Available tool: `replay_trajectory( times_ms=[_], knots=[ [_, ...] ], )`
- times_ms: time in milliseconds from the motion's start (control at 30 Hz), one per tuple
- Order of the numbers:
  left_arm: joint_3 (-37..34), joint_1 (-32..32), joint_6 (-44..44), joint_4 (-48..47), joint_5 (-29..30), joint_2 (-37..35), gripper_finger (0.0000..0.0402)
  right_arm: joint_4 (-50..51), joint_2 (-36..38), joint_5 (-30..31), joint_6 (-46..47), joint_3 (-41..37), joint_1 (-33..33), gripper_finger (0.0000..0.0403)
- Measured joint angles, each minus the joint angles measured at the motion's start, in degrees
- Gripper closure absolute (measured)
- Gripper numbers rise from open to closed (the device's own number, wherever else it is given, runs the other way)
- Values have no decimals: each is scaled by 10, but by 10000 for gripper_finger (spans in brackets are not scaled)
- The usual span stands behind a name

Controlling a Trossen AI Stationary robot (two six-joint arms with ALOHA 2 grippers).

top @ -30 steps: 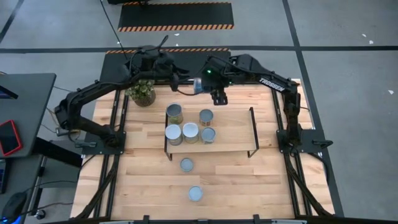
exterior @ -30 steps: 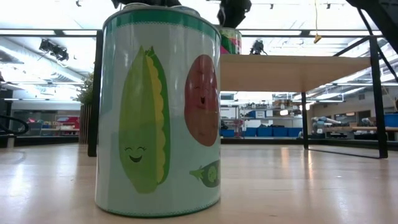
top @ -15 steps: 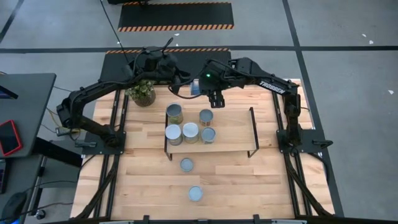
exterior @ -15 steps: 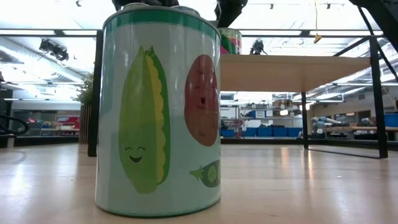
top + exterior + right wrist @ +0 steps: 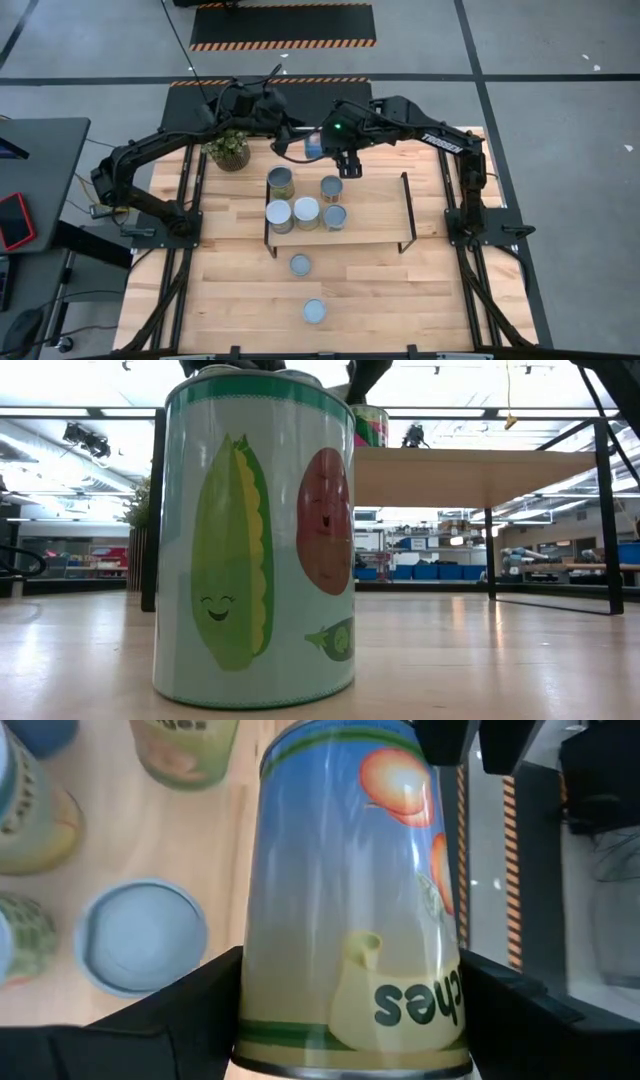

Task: Pick and place cans onto a shelf
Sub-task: Put the canned peaches on the shelf

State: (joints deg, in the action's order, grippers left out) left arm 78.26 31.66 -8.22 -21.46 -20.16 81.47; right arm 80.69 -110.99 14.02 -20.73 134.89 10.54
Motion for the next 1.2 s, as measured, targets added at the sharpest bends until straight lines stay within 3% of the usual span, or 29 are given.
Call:
replay_trajectory(
  times_ms=[233,533,733,1000,1200],
  knots=[
    [-1,2,39,-17,4,0,198,-4,7,-39,31,1,-3,73],
    [-2,51,59,-30,2,-45,198,-19,8,-111,74,2,2,73],
    [-1,45,36,-25,-86,-56,198,-18,4,-157,109,2,28,72],
    [-1,7,49,-33,-35,-46,198,-48,4,-207,137,2,60,71],
    [-1,-1,61,-61,-30,-45,198,-48,4,-219,137,1,55,71]
  ],
)
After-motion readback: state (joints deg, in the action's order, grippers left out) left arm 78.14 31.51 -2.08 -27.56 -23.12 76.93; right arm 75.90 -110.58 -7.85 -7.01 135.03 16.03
